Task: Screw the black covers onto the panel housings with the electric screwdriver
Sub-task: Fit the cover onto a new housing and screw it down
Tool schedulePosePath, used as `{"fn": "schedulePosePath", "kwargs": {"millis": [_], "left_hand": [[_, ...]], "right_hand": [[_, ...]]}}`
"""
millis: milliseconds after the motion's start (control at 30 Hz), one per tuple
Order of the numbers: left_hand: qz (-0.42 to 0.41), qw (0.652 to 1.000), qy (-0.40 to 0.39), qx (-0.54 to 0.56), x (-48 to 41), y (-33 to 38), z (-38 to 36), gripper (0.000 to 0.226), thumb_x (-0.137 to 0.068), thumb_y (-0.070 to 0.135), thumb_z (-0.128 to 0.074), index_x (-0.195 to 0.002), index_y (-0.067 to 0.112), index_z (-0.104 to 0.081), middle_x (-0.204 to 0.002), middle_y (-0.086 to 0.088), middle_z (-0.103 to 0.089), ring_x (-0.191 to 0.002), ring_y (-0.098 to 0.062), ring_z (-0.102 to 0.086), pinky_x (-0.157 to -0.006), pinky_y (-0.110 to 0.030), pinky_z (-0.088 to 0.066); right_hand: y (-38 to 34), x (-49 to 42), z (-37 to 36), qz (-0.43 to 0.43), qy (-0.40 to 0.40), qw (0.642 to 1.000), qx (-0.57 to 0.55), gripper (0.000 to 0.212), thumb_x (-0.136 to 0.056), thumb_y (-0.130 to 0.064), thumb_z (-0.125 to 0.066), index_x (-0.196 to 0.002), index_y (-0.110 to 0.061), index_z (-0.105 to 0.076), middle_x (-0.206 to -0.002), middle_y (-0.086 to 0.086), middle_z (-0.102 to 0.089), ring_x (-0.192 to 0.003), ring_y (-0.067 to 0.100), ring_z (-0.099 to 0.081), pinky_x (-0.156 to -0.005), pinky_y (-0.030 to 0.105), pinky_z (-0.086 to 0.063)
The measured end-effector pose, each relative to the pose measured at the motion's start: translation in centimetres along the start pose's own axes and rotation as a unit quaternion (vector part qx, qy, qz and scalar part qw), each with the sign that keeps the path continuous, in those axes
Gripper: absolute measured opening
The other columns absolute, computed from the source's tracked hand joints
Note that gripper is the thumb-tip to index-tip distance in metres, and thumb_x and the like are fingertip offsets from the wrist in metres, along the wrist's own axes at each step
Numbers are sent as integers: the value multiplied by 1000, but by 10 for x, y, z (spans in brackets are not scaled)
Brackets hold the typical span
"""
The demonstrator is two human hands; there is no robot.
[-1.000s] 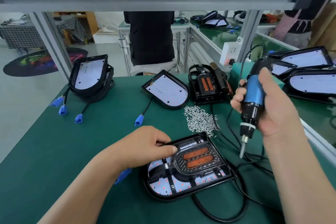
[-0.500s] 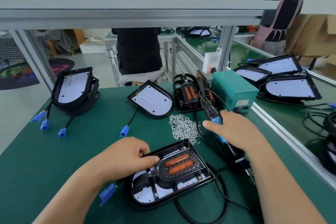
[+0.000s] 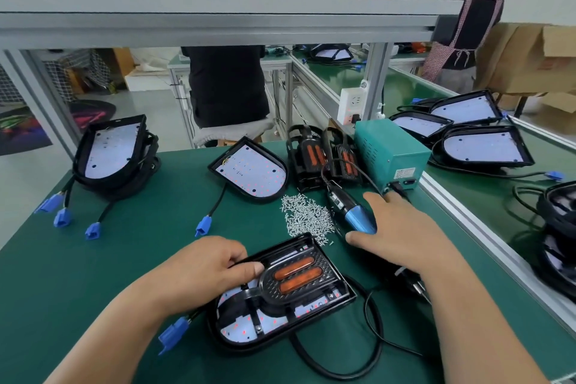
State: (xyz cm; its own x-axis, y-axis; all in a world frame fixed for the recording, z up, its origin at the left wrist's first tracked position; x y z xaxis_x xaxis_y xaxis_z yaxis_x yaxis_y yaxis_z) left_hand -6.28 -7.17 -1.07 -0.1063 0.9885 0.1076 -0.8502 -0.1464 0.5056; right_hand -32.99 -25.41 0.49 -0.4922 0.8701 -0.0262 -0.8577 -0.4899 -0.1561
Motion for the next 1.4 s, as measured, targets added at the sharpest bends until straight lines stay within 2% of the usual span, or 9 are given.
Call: {"fn": "schedulePosePath", "kwargs": {"millis": [133,400,600,667,767,933,1067,1300,1400], "left_hand": [[-7,1000,-1,-2,1,0,0,62,-98,64,-60,-80,6,-46,-62,5,-36,-57,-10,-32,-56,-31,-29],[-9,1000,-6,16,0,-1,-1,61,-98,62,-62,-80,6,-45,-62,6,-35,-57,-10,-31,-57,-33,-29],[-8,1000,-7,23,-1,-3,-2,59,-98,61,-63,-79,8,-45,-61,7,-34,-56,-9,-31,-55,-30,-28],[-10,999,-5,33,-1,-4,-2,55,-98,59,-64,-77,12,-44,-60,8,-34,-56,-9,-31,-54,-28,-27],[-17,999,-2,47,-1,-5,0,51,-98,57,-65,-72,20,-42,-60,10,-32,-56,-8,-29,-53,-26,-26],[-26,996,5,80,-4,-13,3,47,-99,56,-65,-70,24,-45,-61,13,-35,-57,-6,-31,-53,-25,-28],[-26,994,14,108,-4,-15,3,47,-97,59,-63,-74,21,-48,-63,12,-38,-60,-5,-34,-55,-27,-31],[-44,975,7,216,-1,-1,6,29,-98,57,-64,-88,30,-68,-74,12,-60,-69,-5,-52,-66,-24,-44],[-35,965,-23,260,2,3,2,56,-91,67,-63,-78,13,-61,-74,10,-56,-70,-9,-50,-67,-28,-42]], "right_hand": [[-15,16,6,89,104,991,-1,84,-83,-71,-66,-151,-29,-40,-134,-2,-45,-124,23,-37,-106,38,-43],[-16,19,-2,69,61,995,-38,63,-97,-54,-58,-152,-39,-31,-118,-6,-49,-118,21,-49,-89,36,-49],[-15,20,2,62,72,995,-33,60,-98,-53,-59,-150,-28,-43,-132,-2,-49,-123,22,-46,-100,36,-45],[-23,26,16,102,107,985,-89,50,-98,-49,-63,-142,-27,-55,-132,-7,-53,-123,16,-46,-103,35,-44],[-44,39,26,199,101,963,-150,15,-97,-45,-65,-107,-35,-68,-98,-17,-66,-96,6,-58,-86,33,-51],[-59,49,4,237,-59,969,34,28,-86,-57,-51,-75,-33,-41,-79,-10,-51,-82,14,-53,-73,37,-47],[-65,48,-1,249,-55,964,76,27,-83,-45,-48,-87,-19,-49,-86,-2,-59,-89,20,-57,-76,42,-50],[-60,47,15,271,-26,910,-312,20,-107,-21,-61,-92,-33,-55,-78,-12,-60,-70,8,-49,-64,24,-40],[-63,43,17,260,22,885,-386,24,-105,-15,-60,-90,-33,-58,-80,-7,-60,-74,15,-51,-69,33,-45]]}}
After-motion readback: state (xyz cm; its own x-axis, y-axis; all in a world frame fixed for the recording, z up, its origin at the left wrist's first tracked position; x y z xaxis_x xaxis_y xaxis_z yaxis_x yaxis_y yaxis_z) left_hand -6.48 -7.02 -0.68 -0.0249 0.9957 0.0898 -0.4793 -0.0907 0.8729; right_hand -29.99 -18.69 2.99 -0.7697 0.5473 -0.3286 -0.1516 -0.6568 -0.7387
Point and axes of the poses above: each hand's wrist, its own x-axis away from the middle knuckle, its own z-axis out of the back of the hand, y = z × x, the point moved 6 cm from there along -x, towards the middle knuckle
